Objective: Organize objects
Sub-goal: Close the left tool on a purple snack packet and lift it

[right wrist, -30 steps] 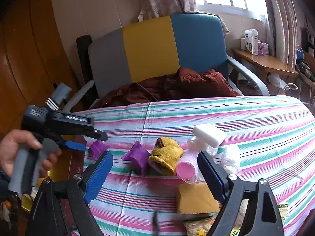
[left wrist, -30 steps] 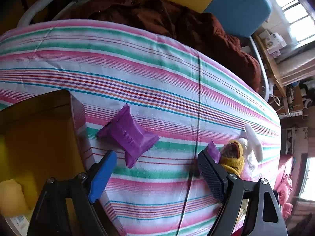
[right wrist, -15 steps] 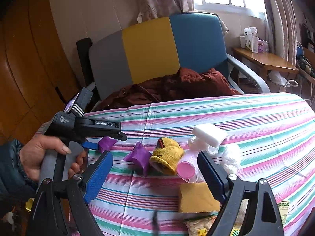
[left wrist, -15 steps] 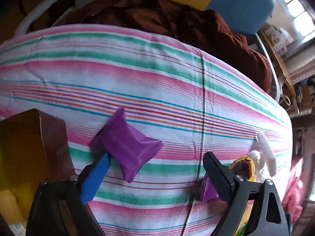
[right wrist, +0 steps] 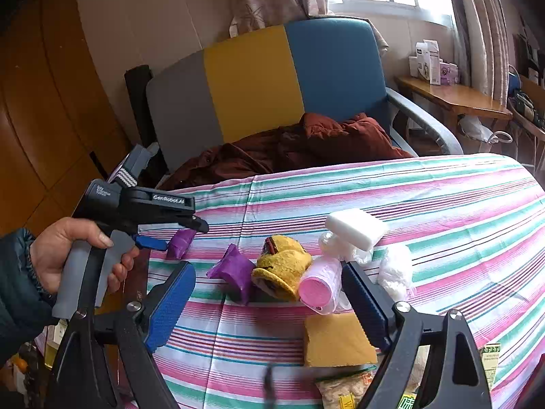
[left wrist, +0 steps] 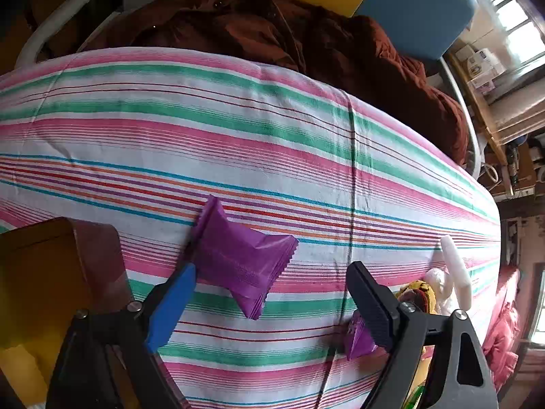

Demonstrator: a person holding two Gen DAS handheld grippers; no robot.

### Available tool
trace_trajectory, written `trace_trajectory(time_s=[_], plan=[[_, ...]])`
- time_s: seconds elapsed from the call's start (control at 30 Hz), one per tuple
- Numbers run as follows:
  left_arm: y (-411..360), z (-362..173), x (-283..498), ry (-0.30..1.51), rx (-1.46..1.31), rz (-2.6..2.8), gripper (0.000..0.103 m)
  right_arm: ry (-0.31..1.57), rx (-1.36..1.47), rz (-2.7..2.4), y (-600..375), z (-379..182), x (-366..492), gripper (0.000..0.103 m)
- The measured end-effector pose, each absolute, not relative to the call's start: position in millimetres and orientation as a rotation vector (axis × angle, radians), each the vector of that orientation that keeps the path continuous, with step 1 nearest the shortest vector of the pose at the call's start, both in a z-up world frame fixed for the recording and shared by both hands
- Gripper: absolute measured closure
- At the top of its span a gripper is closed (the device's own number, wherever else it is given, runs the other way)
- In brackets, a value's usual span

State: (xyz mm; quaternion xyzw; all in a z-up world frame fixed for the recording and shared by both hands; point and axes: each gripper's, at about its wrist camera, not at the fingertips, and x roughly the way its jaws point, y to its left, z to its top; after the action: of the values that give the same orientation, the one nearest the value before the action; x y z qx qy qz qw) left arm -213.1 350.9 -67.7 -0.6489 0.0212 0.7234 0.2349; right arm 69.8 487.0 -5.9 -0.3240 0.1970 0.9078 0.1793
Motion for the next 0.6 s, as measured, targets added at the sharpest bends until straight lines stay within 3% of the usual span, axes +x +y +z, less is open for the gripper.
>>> trace_trajectory(time_s=[0.17,0.5,0.6], plan=[[374,-63,-208,0.161,-1.719,1.933,0.012,0.566,-0.919,2.554,490,-6,71,0.014],[373,-60,-224,0.138,-1.709,1.927,0.015,0.594,-0.923,2.545,494,-7,72,0.014],[376,-51,-226,0.244,-1.635,1.941,0.017,0.599,-0.939,2.531,495,-9,71,0.014]])
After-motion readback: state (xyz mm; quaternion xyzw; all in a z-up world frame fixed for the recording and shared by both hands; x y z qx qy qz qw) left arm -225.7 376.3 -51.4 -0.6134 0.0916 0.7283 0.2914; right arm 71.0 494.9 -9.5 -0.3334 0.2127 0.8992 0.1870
